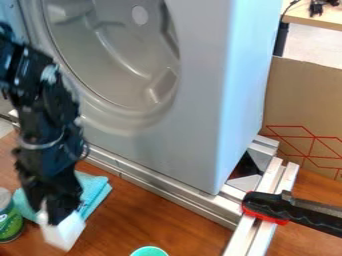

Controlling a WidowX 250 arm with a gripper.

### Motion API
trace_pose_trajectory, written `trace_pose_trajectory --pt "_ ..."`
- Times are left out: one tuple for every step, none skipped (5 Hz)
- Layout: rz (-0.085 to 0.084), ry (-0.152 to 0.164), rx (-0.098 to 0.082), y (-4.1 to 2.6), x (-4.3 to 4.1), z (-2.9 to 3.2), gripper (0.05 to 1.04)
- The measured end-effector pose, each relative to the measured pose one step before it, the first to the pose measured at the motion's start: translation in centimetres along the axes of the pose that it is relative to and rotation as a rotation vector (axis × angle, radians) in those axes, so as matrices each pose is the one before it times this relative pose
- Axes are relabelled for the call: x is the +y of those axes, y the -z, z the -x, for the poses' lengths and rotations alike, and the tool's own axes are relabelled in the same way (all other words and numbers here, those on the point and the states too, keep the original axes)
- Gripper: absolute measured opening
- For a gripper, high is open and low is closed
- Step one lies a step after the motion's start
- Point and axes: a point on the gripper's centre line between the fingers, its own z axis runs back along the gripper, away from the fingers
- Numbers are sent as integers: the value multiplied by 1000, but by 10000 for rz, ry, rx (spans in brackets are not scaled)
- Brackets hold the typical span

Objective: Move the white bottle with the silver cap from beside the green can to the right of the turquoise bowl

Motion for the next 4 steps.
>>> trace_pose_trajectory --pt "1106 1263 -1265 -2583 -3071 -3550 521" --pt "693 1435 -381 -97 -3040 -3900 521" --pt "878 1419 724 2819 -2514 -2460 521" --pt "527 716 1196 3047 -2261 -87 521"
